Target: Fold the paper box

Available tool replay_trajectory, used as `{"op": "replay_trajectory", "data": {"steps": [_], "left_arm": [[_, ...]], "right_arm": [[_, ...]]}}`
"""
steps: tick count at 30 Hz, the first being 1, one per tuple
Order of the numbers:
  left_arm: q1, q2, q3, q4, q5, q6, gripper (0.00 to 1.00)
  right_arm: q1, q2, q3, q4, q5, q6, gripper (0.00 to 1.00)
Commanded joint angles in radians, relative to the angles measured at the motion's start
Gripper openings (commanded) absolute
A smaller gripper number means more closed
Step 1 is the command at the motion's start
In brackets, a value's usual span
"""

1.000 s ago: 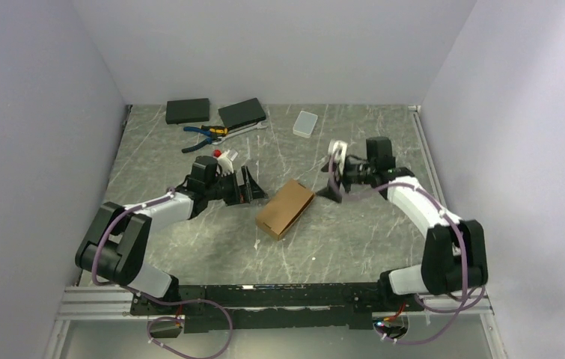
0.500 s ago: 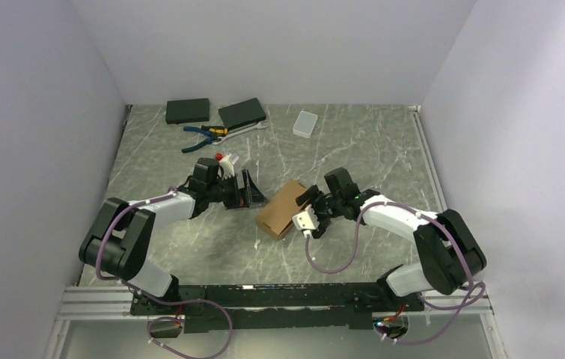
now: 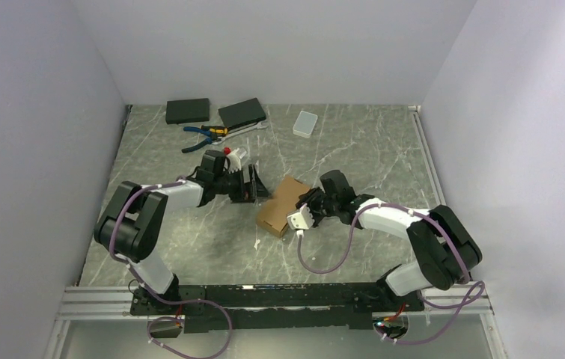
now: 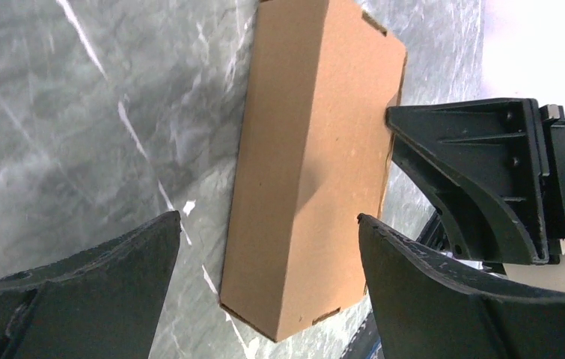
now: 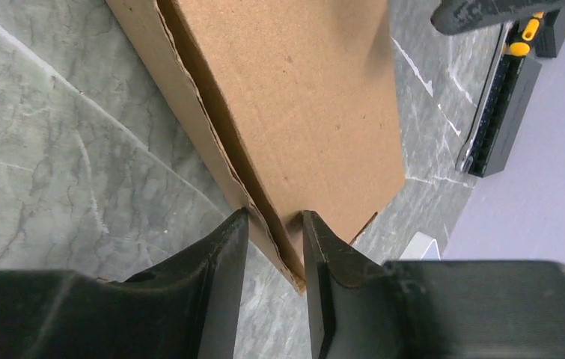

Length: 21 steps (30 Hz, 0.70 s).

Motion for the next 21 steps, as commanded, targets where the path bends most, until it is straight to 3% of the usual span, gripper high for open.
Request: {"op": "replay_trajectory", "data": {"steps": [1, 4, 7, 10, 13, 17, 21], "left_arm": [[-0.003, 0.030, 0.080, -0.010, 0.055, 0.053, 0.93], [-0.002, 0.031, 0.113, -0.049, 0.027, 0.078, 0.93], [-0.001, 0.026, 0.144, -0.072, -0.005, 0.093, 0.93], [-0.001, 0.047, 0.186, -0.071, -0.011, 0.093, 0.90], [-0.001, 0.112, 0.238, -0.070, 0.002, 0.087, 0.87], [-0.002, 0.189, 0.292, -0.070, 0.017, 0.072, 0.86], [-0.005, 0.234, 0.314, -0.062, 0.031, 0.064, 0.85]], "right_arm": [[0.005, -0.015, 0.001, 0.031, 0.014, 0.034, 0.37], [0.000, -0.069, 0.036, -0.014, -0.021, 0.187, 0.53], [-0.066, -0.129, 0.099, -0.107, -0.133, 0.376, 0.55], [-0.160, -0.155, 0.134, -0.140, -0.239, 0.552, 0.38], [-0.240, -0.132, 0.160, -0.201, -0.272, 0.676, 0.00], [-0.258, -0.020, 0.224, -0.411, -0.263, 0.587, 0.00], [-0.237, 0.083, 0.266, -0.412, -0.202, 0.634, 0.00]]}}
